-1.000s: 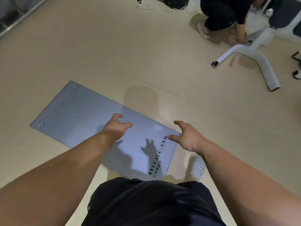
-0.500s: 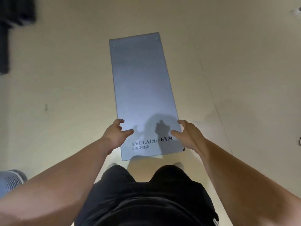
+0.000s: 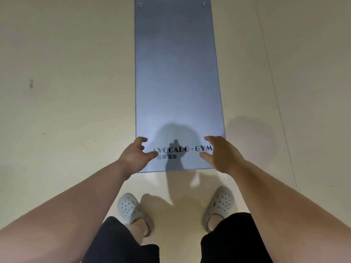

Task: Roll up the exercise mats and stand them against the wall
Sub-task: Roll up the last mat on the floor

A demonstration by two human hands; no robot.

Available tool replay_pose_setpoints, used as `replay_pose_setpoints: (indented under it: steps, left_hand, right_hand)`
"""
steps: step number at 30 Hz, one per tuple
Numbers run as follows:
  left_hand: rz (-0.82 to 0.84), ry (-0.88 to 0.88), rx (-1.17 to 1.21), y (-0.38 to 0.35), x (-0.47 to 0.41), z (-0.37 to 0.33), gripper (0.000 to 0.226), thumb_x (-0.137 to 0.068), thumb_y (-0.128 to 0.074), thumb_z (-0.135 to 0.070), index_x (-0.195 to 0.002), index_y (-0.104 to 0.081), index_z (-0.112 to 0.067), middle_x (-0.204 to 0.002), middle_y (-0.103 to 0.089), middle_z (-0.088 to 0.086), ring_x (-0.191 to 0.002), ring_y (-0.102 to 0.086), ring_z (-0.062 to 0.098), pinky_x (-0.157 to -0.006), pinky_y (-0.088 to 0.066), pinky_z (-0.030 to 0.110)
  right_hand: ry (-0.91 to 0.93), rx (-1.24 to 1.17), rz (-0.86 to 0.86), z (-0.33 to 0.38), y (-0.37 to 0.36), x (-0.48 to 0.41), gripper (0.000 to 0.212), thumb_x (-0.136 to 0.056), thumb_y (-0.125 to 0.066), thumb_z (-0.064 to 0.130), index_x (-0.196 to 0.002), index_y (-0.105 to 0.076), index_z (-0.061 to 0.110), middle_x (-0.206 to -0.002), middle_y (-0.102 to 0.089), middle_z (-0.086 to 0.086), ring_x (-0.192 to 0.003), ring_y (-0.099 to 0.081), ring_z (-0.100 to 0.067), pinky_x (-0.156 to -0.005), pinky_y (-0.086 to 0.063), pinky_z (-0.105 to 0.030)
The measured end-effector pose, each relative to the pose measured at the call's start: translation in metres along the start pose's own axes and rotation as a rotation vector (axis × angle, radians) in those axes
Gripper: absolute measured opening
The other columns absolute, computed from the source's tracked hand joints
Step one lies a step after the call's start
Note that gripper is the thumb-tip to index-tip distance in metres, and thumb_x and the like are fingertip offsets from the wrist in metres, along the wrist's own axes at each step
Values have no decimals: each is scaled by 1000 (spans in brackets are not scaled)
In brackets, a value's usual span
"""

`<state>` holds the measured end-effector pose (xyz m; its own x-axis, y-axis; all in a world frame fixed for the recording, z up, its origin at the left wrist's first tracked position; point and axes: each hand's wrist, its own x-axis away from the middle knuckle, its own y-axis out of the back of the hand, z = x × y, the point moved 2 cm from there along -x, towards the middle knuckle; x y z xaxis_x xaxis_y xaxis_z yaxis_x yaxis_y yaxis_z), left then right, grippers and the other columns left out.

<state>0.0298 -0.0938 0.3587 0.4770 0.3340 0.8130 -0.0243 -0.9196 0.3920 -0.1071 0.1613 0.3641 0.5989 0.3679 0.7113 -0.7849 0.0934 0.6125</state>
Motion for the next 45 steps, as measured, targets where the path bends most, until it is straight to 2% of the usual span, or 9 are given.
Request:
replay_pose_setpoints:
  steps: [9, 13, 17, 20, 25, 30, 37, 42, 45]
  left_hand:
    - [-10, -23, -149, -98, -195, 103, 73, -92, -69, -47, -152, -34, -27, -138, -52, 6, -115, -57, 28, -101, -49, 42]
    - [-17, -77, -187, -135, -274, 131, 72, -94, -68, -39, -154, -31, -24, -118, -51, 2, -98, -61, 24, -89, -51, 38]
    - [-33, -128, -298, -165, -331, 153, 77, -93, -69, -40, -156, -29, -22, -142, -49, 11, -108, -58, 27, -93, -52, 41]
    - [-16, -139, -414, -180, -351, 170, 82, -88, -71, -46, -154, -31, -21, -132, -52, 8, -109, -55, 28, -91, -49, 38]
    - [242, -53, -775, -222, -350, 201, 103, -78, -71, -63, -161, -16, -35, -162, -16, 7, -145, -30, 40, -114, -38, 50]
    - [51, -182, -979, -241, -349, 222, 82, -81, -71, -41, -151, -29, -40, -152, -26, 3, -135, -34, 33, -106, -41, 45]
    - [58, -192, -918, -238, -341, 224, 88, -77, -73, -46, -154, -29, -39, -153, -28, 0, -134, -39, 30, -103, -45, 42]
    - [44, -194, -1059, -250, -343, 232, 98, -71, -79, -53, -149, -23, -33, -156, -12, 6, -135, -31, 31, -95, -45, 42]
    - [5, -202, -1072, -253, -345, 230, 91, -72, -78, -56, -144, -29, -27, -152, -22, 8, -132, -35, 32, -97, -43, 43]
  right_hand:
    - [63, 36, 76, -77, -174, -171, 61, -102, -50, 56, -154, -45, 25, -156, -48, -1, -138, -52, -23, -110, -43, -41]
    - [45, 49, 44, -109, -230, -245, 65, -103, -51, 55, -158, -40, 22, -159, -46, -7, -142, -48, -28, -110, -41, -42]
    - [-5, 53, 65, -137, -275, -295, 70, -101, -57, 55, -161, -35, 26, -160, -42, -9, -142, -46, -33, -106, -45, -44]
    - [-61, 143, 107, -151, -301, -309, 79, -97, -61, 58, -163, -29, 27, -163, -34, -8, -145, -41, -37, -111, -44, -49]
    - [-37, 288, 126, -164, -333, -296, 71, -88, -72, 52, -147, -41, 29, -158, -23, -6, -136, -37, -35, -104, -45, -48]
    - [46, 555, 54, -188, -349, -290, 99, -91, -68, 37, -165, -2, 38, -170, 11, -7, -149, -20, -33, -118, -30, -47]
    - [97, 715, 18, -193, -358, -294, 110, -93, -68, 54, -164, 13, 35, -169, 15, -15, -147, -19, -36, -117, -29, -48]
    - [171, 734, -19, -187, -342, -298, 88, -96, -66, 36, -164, -11, 34, -163, -16, -15, -138, -35, -34, -113, -37, -43]
    - [207, 750, -29, -180, -344, -294, 69, -94, -63, 27, -155, -30, 21, -159, -26, -19, -131, -44, -35, -110, -38, -41]
